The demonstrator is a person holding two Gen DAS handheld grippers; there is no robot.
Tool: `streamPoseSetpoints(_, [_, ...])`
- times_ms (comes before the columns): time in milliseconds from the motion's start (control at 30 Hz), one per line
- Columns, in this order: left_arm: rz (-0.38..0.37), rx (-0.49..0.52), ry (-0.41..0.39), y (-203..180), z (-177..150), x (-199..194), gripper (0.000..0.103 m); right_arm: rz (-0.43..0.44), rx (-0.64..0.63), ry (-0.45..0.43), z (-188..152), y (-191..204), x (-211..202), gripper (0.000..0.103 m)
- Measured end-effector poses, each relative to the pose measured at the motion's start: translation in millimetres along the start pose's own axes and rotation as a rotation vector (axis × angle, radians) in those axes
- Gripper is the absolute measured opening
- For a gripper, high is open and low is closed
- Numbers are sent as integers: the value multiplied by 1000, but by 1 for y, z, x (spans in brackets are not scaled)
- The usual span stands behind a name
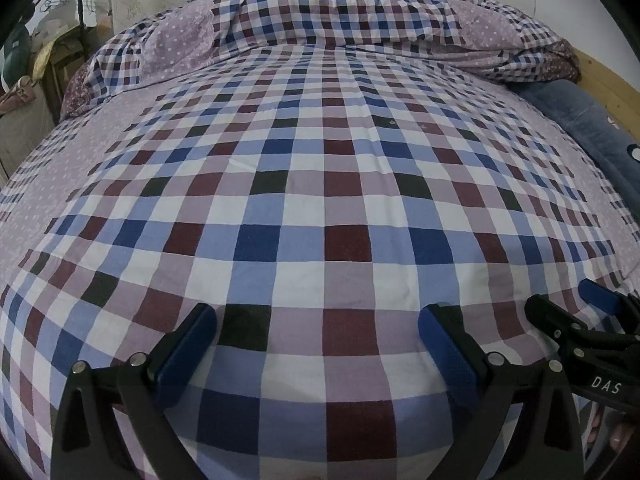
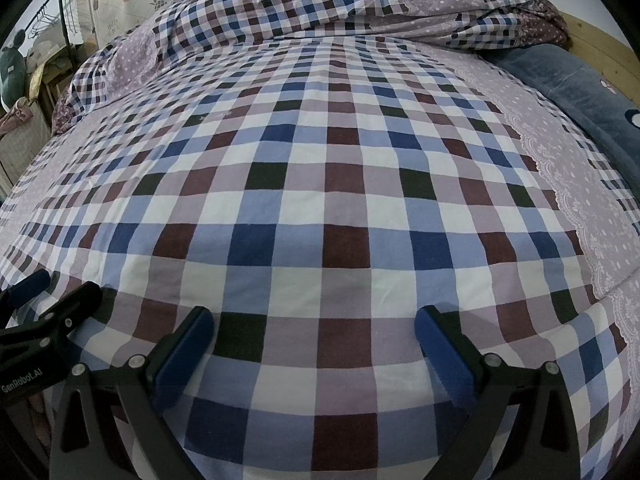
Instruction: Fold clothes
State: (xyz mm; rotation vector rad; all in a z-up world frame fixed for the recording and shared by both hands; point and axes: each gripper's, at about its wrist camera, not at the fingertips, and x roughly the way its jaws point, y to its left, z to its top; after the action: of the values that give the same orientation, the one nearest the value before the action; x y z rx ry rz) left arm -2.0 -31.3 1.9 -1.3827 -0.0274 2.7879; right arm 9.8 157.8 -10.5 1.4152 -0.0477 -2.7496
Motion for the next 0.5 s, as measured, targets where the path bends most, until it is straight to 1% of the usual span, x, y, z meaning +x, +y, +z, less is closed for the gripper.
streamPoseSetpoints(500, [-13, -6, -2, 3, -1, -1, 103, 0, -3, 2, 1, 0, 1, 103])
